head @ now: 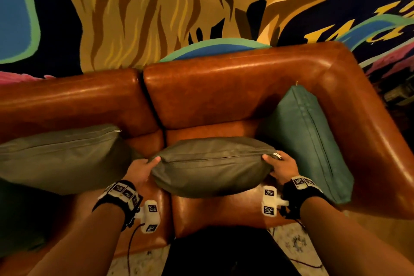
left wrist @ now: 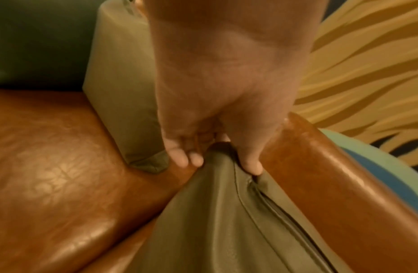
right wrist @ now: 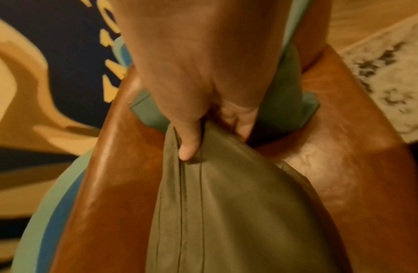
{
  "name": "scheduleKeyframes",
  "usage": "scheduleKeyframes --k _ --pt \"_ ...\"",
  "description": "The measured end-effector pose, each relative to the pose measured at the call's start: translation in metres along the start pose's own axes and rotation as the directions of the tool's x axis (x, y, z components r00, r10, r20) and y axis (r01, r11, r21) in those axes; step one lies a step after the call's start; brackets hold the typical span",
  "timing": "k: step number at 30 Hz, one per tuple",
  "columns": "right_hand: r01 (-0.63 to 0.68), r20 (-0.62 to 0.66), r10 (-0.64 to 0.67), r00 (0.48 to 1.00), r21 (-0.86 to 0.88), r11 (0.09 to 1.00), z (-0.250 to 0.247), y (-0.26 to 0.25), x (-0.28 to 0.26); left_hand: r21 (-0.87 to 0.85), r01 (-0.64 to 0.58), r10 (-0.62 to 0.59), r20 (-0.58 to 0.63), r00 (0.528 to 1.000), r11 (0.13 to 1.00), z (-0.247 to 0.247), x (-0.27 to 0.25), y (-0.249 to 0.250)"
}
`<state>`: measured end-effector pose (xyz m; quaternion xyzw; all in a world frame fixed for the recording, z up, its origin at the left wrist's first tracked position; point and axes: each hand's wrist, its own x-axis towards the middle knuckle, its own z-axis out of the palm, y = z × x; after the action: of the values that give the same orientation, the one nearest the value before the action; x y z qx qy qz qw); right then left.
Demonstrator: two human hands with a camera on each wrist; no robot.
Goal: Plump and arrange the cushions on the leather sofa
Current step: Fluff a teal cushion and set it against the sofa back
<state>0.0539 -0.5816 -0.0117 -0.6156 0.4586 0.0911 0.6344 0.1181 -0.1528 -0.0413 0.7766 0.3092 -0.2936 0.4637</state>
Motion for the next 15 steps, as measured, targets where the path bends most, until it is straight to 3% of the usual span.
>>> scheduleKeyframes --k 3,6,8,10,12,14,15 --pt "-0.003 -0.044 0.008 0.999 0.11 0.994 -0.003 -0.005 -0.002 -0.098 -0.138 0.124 -0.139 0.982 0.985 -0.002 0.016 -0.009" --pt "-0.024 -0.101 0.041 0.994 0.166 0.986 0.009 -0.01 0.004 -0.374 -0.165 0.11 -0.166 0.98 0.913 0.014 -0.007 0.013" --pt "-0.05 -0.109 0.068 0.992 0.158 0.986 0.019 -0.012 0.01 -0.538 -0.129 0.077 -0.118 0.99 0.833 0.021 -0.013 0.018" --pt "-0.013 -0.095 0.018 0.995 0.046 0.999 0.021 0.001 0.032 -0.612 -0.012 -0.011 -0.034 0.999 0.791 0.025 -0.018 0.022" --pt "0.033 -0.079 -0.038 0.996 -0.064 0.997 0.02 0.014 0.05 -0.513 0.07 -0.088 -0.01 0.996 0.855 0.02 -0.015 0.03" --pt "0.094 -0.113 -0.109 0.988 -0.129 0.987 0.029 0.002 0.041 -0.176 0.076 -0.093 -0.09 0.992 0.981 0.014 -0.008 0.036" --pt "0.13 -0.14 -0.152 0.978 -0.153 0.98 0.038 -0.013 0.026 -0.011 0.032 -0.034 -0.166 0.986 0.999 0.017 -0.006 0.038"
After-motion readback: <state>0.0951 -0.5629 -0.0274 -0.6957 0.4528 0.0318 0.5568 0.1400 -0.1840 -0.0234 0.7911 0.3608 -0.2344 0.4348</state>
